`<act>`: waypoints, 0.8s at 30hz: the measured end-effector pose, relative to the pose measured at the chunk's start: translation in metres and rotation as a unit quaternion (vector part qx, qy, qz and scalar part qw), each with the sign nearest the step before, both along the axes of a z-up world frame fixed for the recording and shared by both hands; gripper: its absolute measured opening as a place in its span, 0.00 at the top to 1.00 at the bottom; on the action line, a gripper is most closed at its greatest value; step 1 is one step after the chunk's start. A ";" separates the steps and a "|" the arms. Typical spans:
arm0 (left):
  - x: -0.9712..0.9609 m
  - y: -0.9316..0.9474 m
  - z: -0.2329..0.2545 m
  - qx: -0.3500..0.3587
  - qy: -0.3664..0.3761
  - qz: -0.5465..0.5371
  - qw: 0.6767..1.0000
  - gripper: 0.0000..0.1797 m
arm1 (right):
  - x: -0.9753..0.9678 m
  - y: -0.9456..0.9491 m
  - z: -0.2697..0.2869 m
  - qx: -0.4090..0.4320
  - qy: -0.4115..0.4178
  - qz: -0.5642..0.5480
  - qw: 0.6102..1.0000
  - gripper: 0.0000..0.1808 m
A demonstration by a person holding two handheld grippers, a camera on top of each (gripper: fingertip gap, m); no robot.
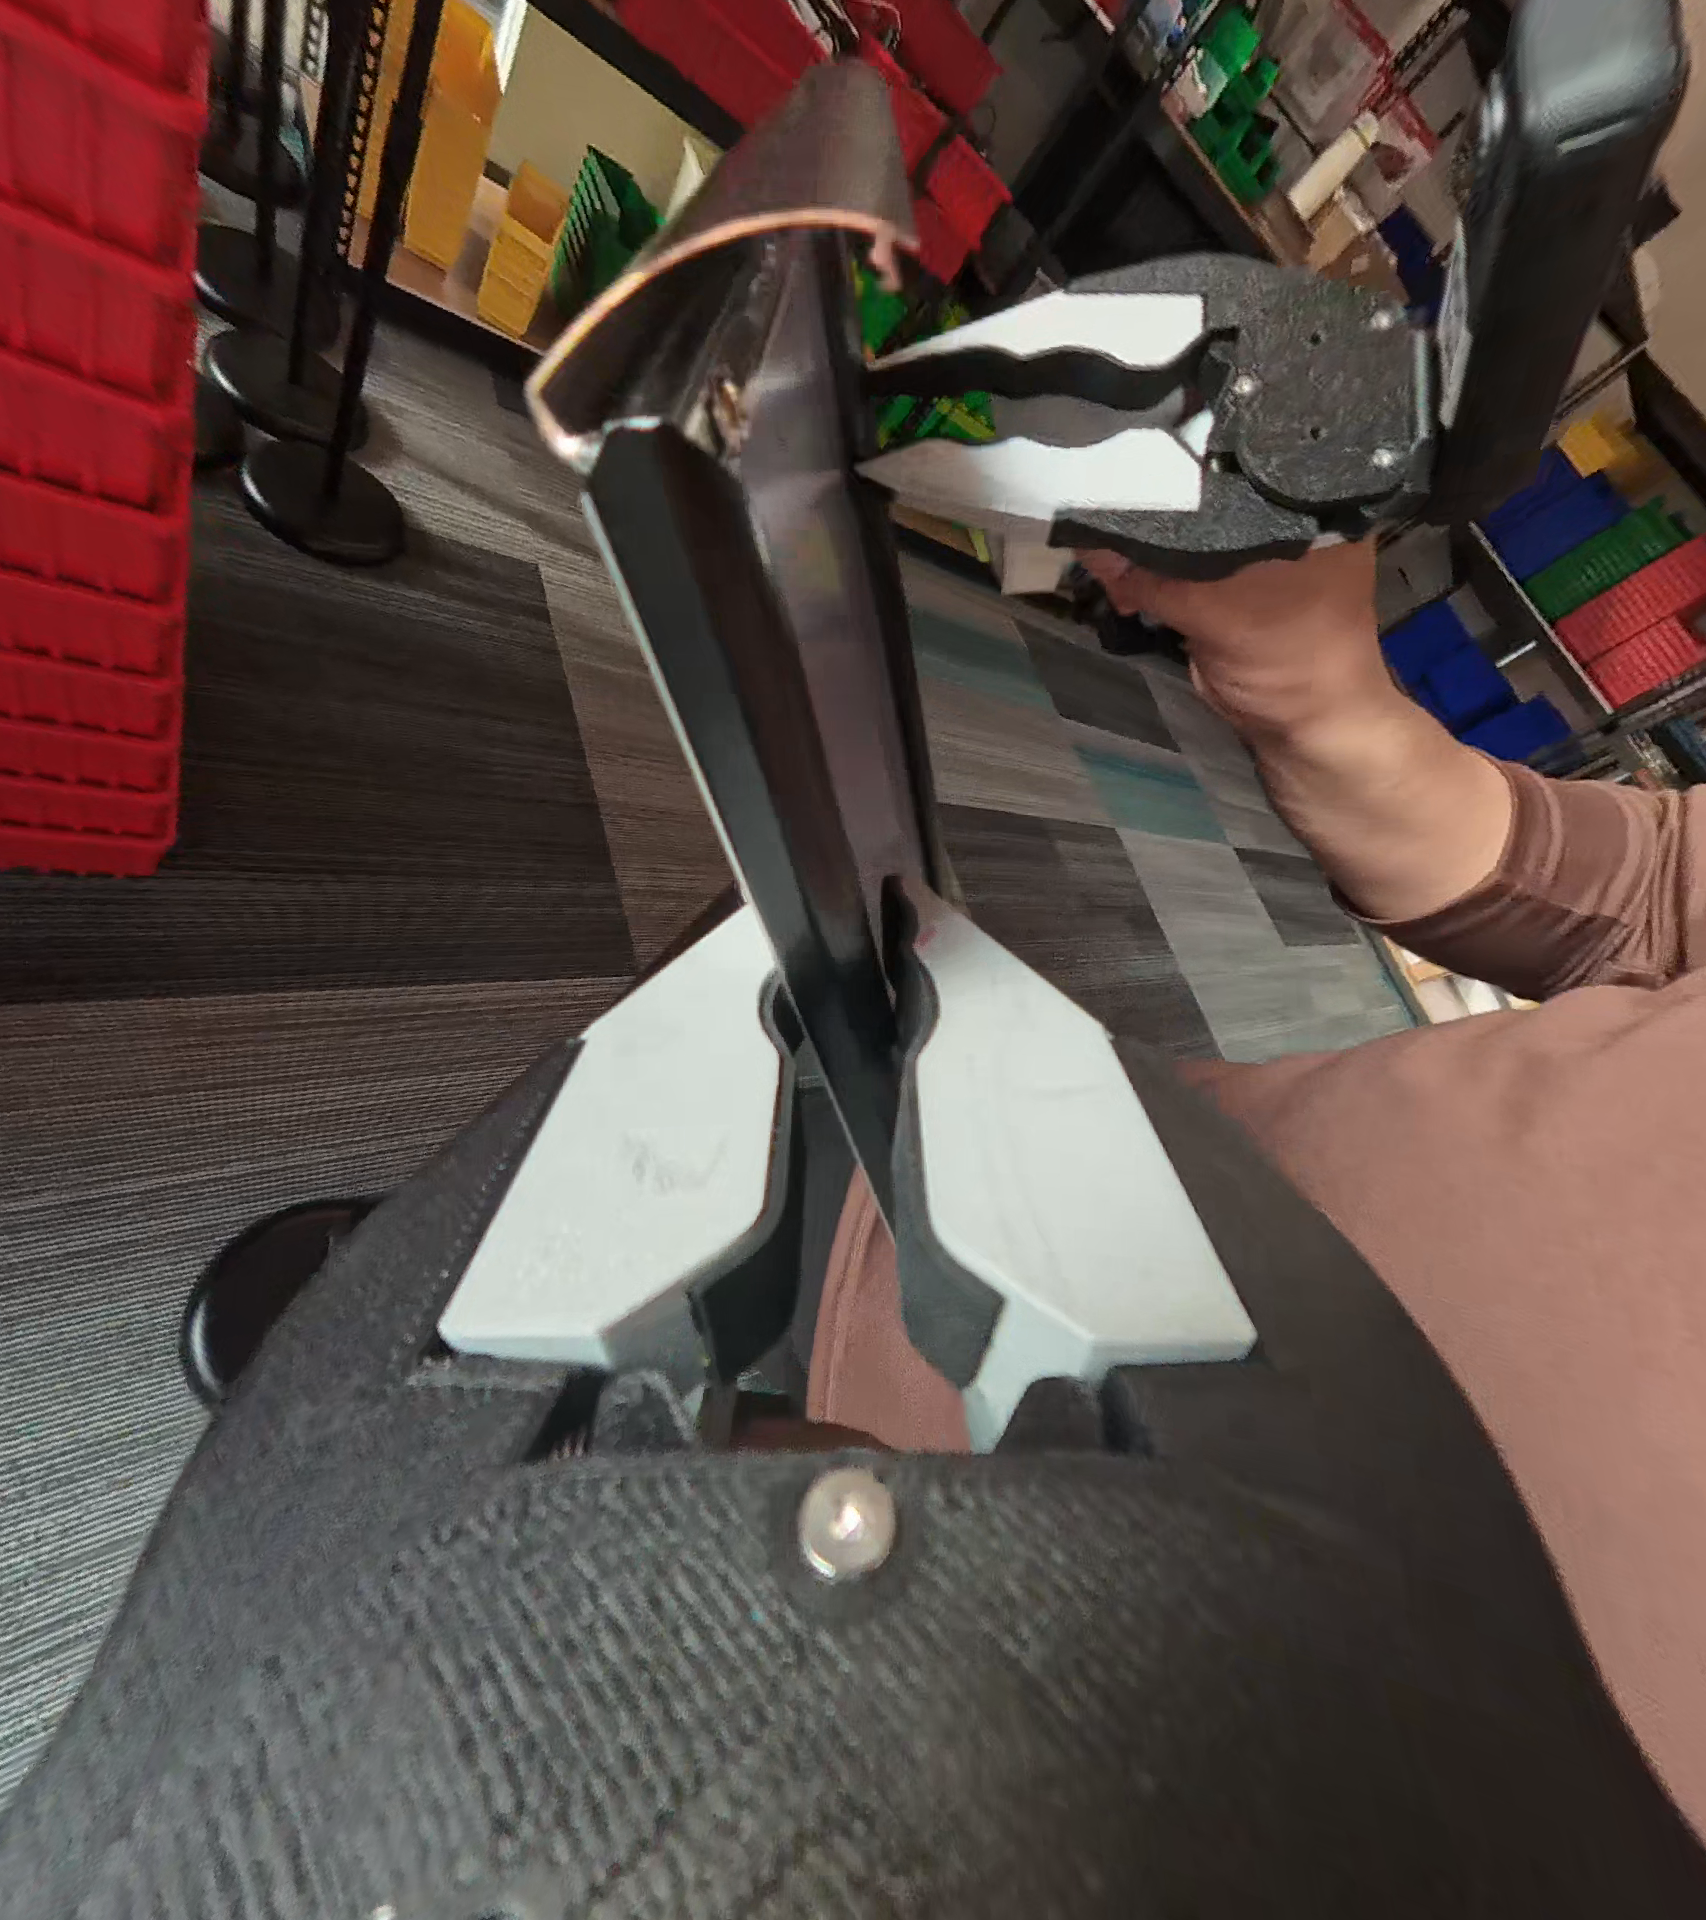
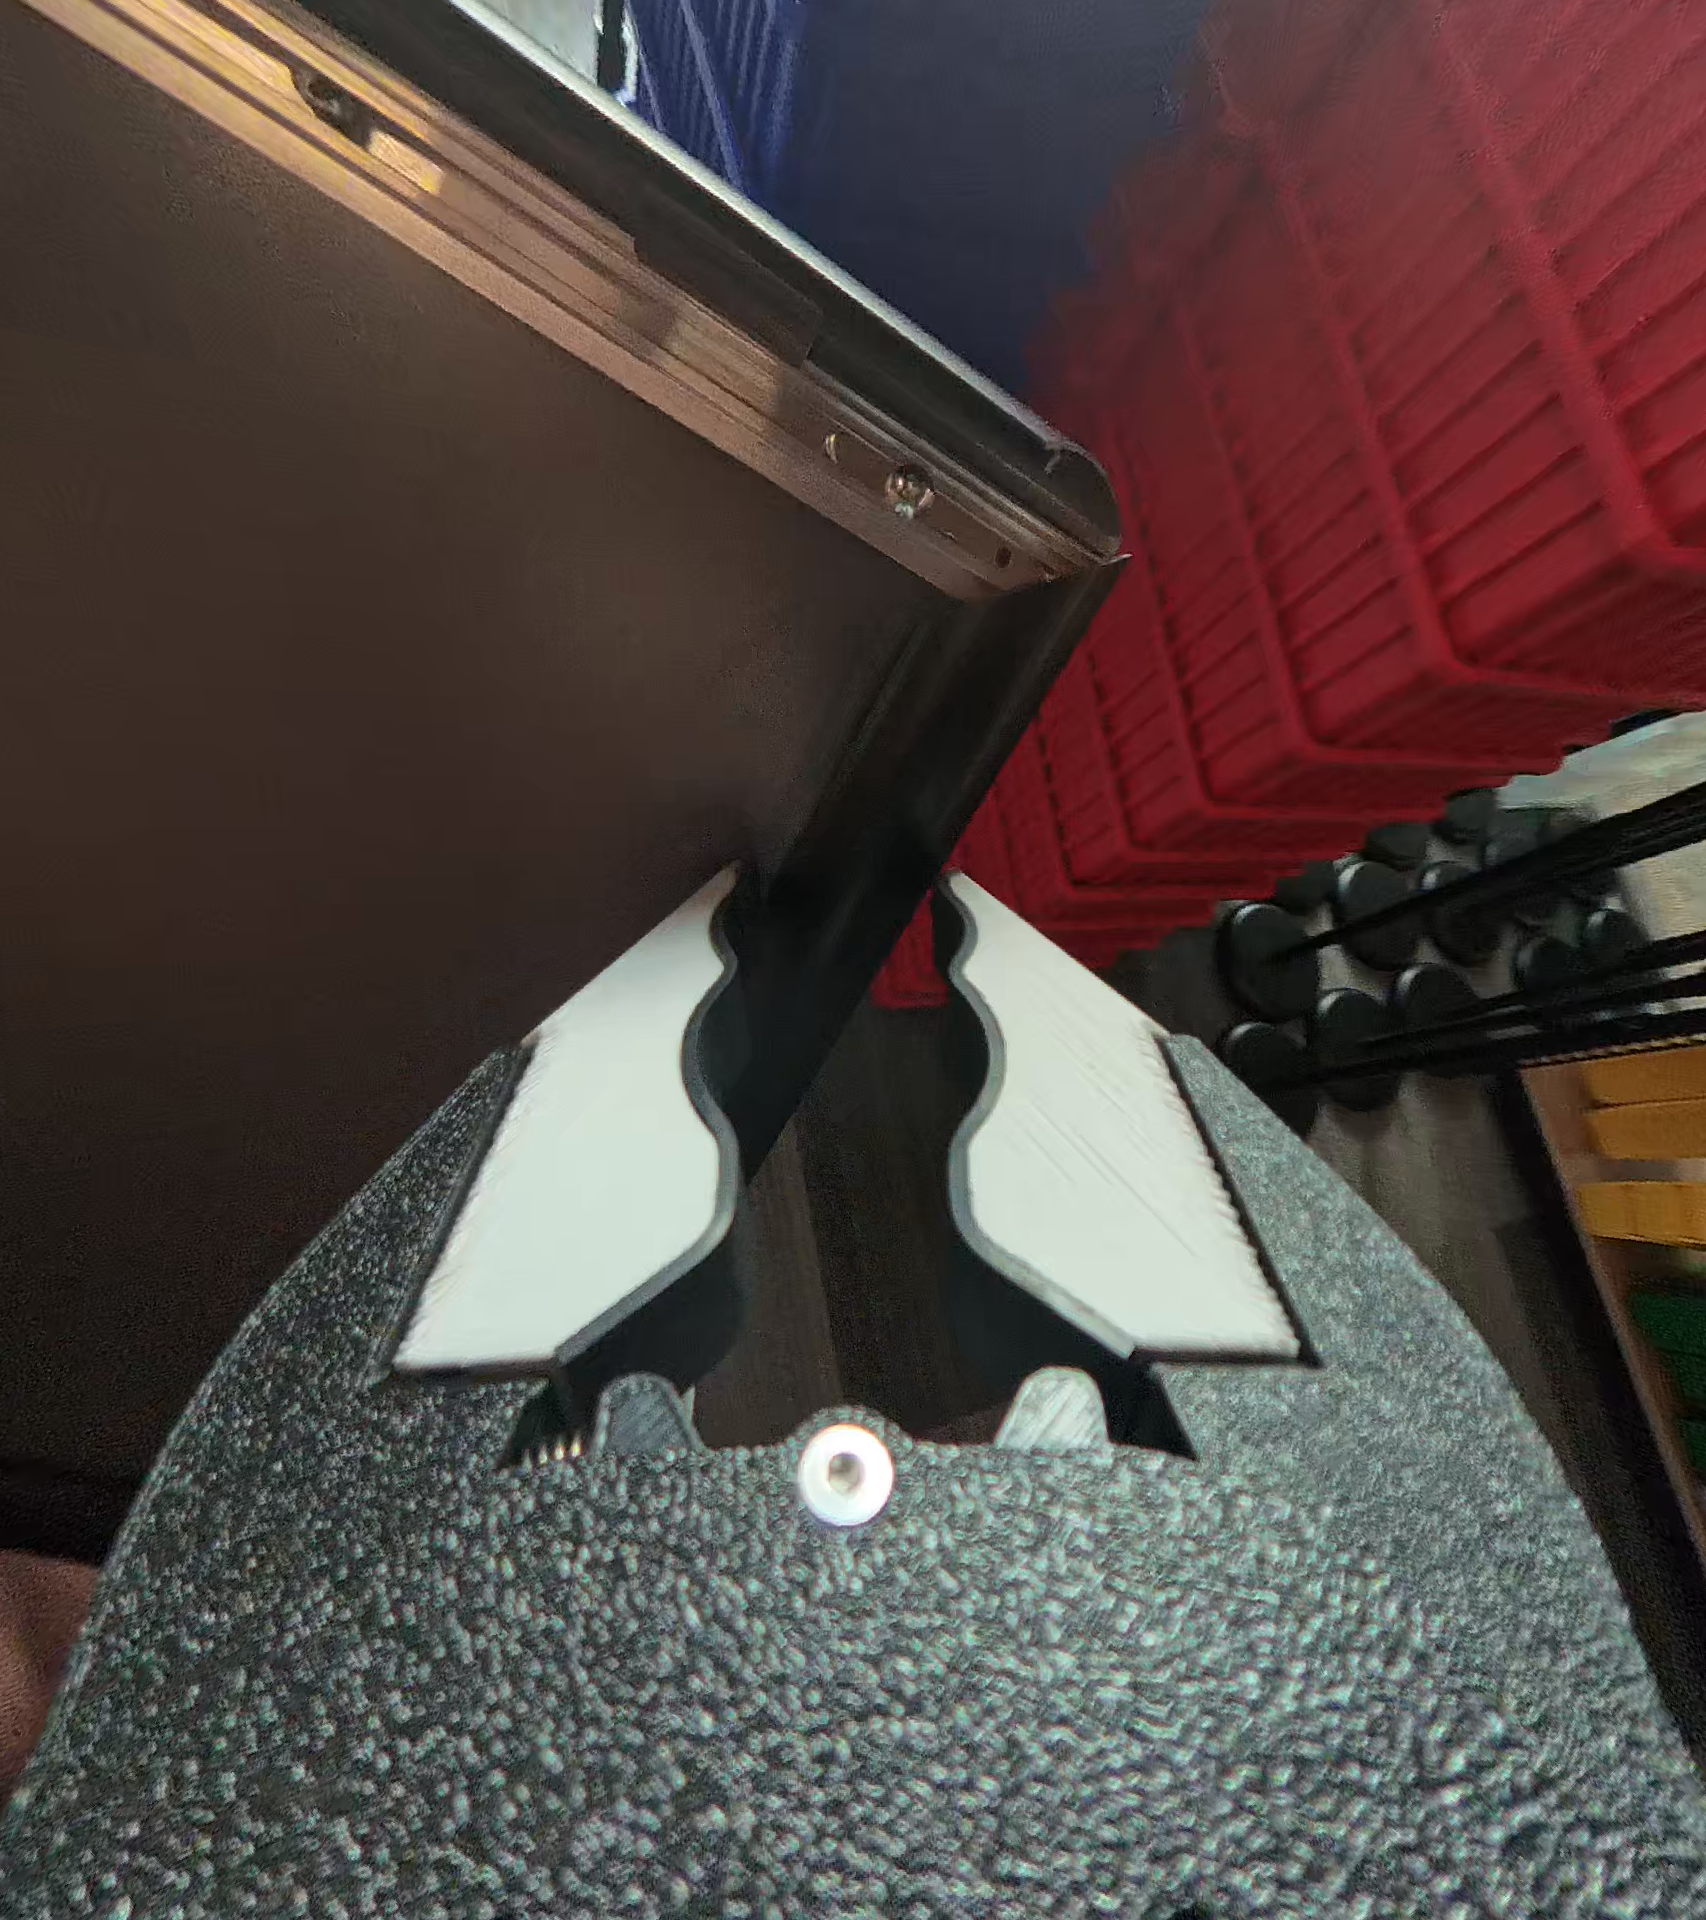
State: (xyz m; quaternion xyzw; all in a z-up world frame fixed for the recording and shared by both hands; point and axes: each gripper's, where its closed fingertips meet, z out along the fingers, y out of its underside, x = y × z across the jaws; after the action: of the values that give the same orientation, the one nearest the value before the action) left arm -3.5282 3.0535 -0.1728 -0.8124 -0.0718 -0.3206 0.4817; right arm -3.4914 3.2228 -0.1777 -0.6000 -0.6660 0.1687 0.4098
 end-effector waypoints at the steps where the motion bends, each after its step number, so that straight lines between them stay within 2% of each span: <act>1: 0.006 0.001 0.001 0.003 0.013 -0.006 1.000 0.93 | -0.004 0.005 0.000 0.023 -0.011 -0.004 1.000 0.84; 5: 0.012 0.006 0.004 0.017 0.033 0.013 0.999 0.93 | -0.022 0.014 0.000 0.077 -0.031 0.000 0.997 0.90; 11: 0.006 0.003 0.004 0.033 0.025 0.051 0.998 0.93 | -0.036 0.010 0.006 0.081 -0.019 0.028 0.996 0.91; 14: 0.010 0.008 0.005 0.040 0.020 0.065 0.997 0.94 | -0.030 0.013 0.011 0.056 -0.016 0.031 0.998 0.91; 15: 0.011 0.008 0.007 0.042 0.024 0.070 0.996 0.94 | -0.024 0.027 0.019 0.087 -0.005 0.006 0.996 0.96; 16: 0.009 0.005 0.007 0.040 0.028 0.080 0.996 0.94 | -0.011 0.060 0.042 0.182 0.018 -0.056 0.981 1.00; 17: 0.004 0.001 0.007 0.040 0.024 0.098 0.994 0.95 | 0.003 0.086 0.059 0.204 0.031 -0.088 0.974 1.00; 20: -0.003 -0.009 0.009 0.049 0.030 0.110 0.992 0.95 | 0.025 0.111 0.082 0.029 0.079 -0.077 0.993 1.00; 22: -0.001 -0.008 0.009 0.047 0.030 0.102 0.993 0.95 | 0.020 0.069 0.090 -0.089 0.112 0.011 0.990 1.00; 23: 0.000 -0.006 0.008 0.046 0.036 0.098 0.994 0.95 | 0.018 0.039 0.086 -0.132 0.114 0.063 0.983 1.00; 24: 0.001 -0.003 0.008 0.043 0.040 0.090 0.994 0.95 | 0.017 0.022 0.077 -0.135 0.107 0.081 0.982 0.99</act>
State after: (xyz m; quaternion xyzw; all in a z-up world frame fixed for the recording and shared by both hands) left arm -3.5267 3.0502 -0.1646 -0.7934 -0.1115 -0.2462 0.5454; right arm -3.4740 3.2444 -0.1010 -0.5724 -0.6358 0.3533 0.3786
